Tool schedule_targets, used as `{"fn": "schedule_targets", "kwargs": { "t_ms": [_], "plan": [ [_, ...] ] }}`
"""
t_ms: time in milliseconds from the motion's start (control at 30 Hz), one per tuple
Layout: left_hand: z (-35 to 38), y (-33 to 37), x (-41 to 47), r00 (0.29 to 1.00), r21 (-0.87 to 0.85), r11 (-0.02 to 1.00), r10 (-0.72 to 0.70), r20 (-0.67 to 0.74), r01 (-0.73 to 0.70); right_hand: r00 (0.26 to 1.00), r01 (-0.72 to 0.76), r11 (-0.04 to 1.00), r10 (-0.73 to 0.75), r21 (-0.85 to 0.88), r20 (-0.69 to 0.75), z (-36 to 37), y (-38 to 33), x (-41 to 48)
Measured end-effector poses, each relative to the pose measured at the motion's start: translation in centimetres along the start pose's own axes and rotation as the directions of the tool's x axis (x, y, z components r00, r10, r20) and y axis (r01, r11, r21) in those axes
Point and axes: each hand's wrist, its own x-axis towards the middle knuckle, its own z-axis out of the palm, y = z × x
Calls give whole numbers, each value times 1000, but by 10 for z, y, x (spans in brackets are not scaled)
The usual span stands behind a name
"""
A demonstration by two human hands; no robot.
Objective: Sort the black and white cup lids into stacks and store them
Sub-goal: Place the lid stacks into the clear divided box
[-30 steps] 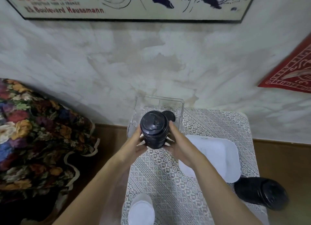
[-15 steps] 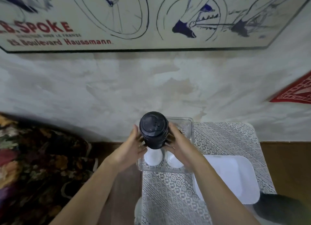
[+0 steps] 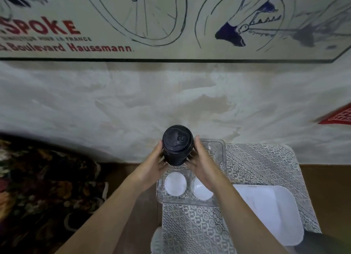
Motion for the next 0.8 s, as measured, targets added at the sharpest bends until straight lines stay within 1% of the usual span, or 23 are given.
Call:
{"fn": "schedule_targets", "kwargs": {
  "t_ms": [133,233,333,467,633,800],
  "plan": [
    [6,-8,2,998,-48,999,-2,-59,-1,999,-7,1000,7,-18,35,-5,4,-1],
    [9,-13,4,994,-86,996,3,-108,-13,999,4,1000,-4,7,41,-9,4,-1],
    [12,-14,7,993,-110,994,7,-121,-21,998,-8,999,6,43,55,-11,3,-1],
    [19,-11,8,990,-141,989,34,-140,-53,999,-23,999,21,49,45,-12,5,1],
    [27,-13,16,972,-106,993,28,-232,-54,999,-26,997,23,78,41,-12,5,6],
    [29,-14,20,965,-90,995,13,-261,-38,999,-33,997,30,75,36,-16,9,8]
  ]
}}
